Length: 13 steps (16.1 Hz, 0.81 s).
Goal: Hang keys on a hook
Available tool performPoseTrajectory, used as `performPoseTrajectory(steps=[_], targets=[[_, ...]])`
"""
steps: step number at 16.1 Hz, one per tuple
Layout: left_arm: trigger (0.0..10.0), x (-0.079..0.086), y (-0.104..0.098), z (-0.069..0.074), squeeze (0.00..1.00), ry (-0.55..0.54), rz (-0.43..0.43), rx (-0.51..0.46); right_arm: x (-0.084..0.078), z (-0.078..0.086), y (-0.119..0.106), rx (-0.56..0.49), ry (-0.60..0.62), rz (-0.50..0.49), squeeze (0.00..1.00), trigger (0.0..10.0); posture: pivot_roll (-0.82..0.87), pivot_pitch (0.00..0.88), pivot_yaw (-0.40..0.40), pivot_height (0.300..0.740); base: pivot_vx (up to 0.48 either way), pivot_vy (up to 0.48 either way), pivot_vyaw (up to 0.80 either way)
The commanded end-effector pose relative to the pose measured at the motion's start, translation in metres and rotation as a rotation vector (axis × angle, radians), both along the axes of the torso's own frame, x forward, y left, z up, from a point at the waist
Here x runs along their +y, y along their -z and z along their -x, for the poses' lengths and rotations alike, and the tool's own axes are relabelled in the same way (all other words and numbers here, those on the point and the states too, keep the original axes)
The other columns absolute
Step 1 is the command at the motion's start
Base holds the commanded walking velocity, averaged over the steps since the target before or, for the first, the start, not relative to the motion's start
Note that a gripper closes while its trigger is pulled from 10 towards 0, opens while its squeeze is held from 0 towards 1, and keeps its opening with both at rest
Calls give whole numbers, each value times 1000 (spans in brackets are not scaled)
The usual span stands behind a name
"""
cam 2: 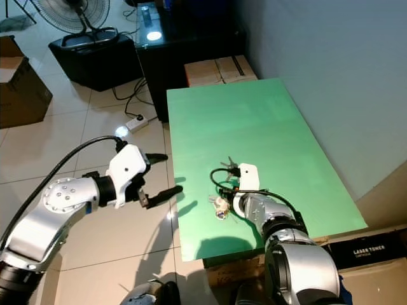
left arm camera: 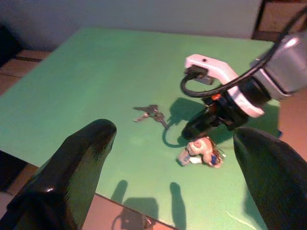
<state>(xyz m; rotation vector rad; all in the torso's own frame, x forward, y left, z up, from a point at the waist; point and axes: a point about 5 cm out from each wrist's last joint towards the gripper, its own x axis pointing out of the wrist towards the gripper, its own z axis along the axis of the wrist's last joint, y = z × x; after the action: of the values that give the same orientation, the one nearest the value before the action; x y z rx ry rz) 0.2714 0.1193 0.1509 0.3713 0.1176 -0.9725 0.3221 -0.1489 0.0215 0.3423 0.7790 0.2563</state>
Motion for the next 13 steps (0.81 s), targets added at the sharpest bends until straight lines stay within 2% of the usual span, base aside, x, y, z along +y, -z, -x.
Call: performPoseTrajectory(steps=[1, 2, 3, 5, 7, 8, 9, 10, 11, 13], targets=[[10000, 4, -4, -5, 0, -35, -9, -33, 0, -6, -8, -32, 8, -35, 0, 0, -17, 69, 91, 740, 0, 0, 0], [10000, 7, -5, -10, 0, -93, 1, -61, 1, -13, -17, -76, 5, -61, 0, 0, -28, 58, 87, 740, 0, 0, 0], [10000, 14, -7, -21, 0, -207, 4, -107, -1, -22, -33, -186, 10, -72, 0, 0, -43, 41, 77, 740, 0, 0, 0], [10000, 18, -7, -26, 0, -294, 24, -126, -2, -25, -45, -282, 30, -66, 0, 0, -53, 28, 73, 740, 0, 0, 0], [10000, 20, -4, -26, 0, -362, 57, -132, -3, -20, -54, -381, 39, -39, 0, 0, -71, 5, 67, 740, 0, 0, 0], [10000, 22, -1, -25, 0, -415, 87, -142, -4, -12, -63, -485, 29, 38, 0, 0, -94, 0, 62, 740, 0, 0, 0], [10000, 23, 0, -24, 0, -436, 100, -147, -5, -9, -66, -524, 24, 72, 0, 0, -96, 0, 61, 740, 0, 0, 0], [10000, 24, 1, -25, 0, -492, 153, -155, -8, 0, -72, -606, 31, 218, 0, 0, -105, 0, 53, 740, 0, 0, 0], [10000, 25, -1, -25, 0, -524, 200, -173, -15, 6, -77, -645, 75, 320, 0, 0, -109, 0, 51, 740, 0, 0, 0], [10000, 25, -3, -23, 0, -555, 259, -183, -19, 12, -85, -708, 127, 400, 0, 0, -119, 0, 53, 740, 0, 0, 0]])
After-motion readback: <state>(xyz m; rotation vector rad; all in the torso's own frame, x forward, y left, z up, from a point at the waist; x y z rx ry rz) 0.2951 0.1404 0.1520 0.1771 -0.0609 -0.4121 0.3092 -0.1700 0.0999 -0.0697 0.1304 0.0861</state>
